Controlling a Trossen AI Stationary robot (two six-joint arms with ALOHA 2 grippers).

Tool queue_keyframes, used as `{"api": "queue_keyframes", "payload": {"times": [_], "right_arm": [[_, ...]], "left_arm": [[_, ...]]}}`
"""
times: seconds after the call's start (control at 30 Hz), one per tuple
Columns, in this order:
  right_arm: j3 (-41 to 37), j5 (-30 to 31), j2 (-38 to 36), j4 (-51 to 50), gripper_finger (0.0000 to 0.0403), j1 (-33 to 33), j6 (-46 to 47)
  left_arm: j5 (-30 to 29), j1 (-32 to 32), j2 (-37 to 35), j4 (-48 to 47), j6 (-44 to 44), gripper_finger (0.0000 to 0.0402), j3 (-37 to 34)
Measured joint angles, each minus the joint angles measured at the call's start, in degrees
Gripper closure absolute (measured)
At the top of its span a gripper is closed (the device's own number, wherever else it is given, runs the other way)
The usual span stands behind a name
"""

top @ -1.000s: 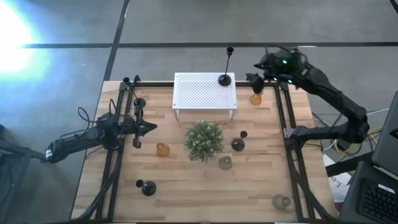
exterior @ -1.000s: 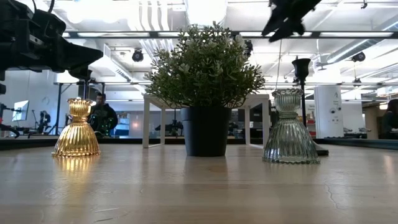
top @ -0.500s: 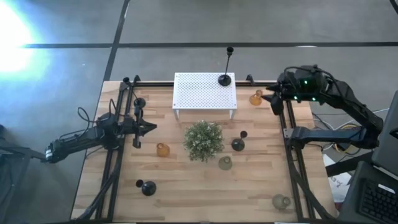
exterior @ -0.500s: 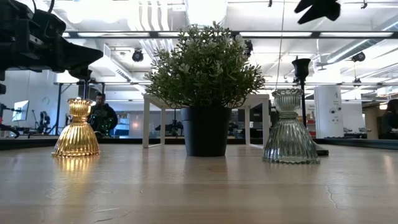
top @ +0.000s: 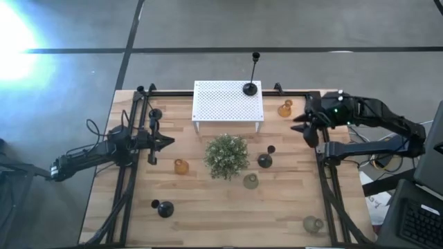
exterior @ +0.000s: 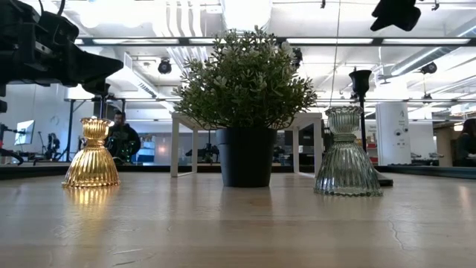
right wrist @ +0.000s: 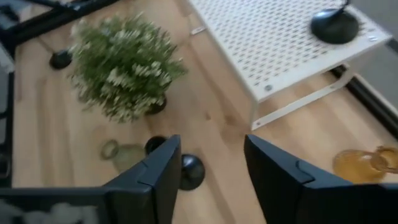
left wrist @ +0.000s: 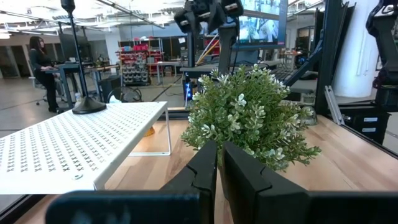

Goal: Pick & Place candle stick holders
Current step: Put the top left black candle holder on the shelf

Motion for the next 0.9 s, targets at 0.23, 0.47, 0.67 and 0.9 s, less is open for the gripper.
{"api": "queue_keyframes", "payload": {"times": [0.23,0.47,0.67,0.9], "right_arm": [[-5.8,0.5,-5.6,1.9,0.0347,4.0,1.1],[-11.3,0.6,-13.5,4.6,0.0390,4.2,3.8],[-14.9,0.6,-18.6,7.0,0.0390,4.2,4.0],[-17.6,0.6,-20.7,8.2,0.0390,4.2,6.4]], "left_arm": [[-1.2,0.0,0.0,5.2,-7.6,0.0371,0.0],[-1.2,0.0,0.0,13.4,-16.3,0.0371,0.0],[-1.2,0.0,0.0,13.3,-15.6,0.0371,1.1],[-16.2,0.0,1.8,-20.9,-8.1,0.0371,17.0]]}}
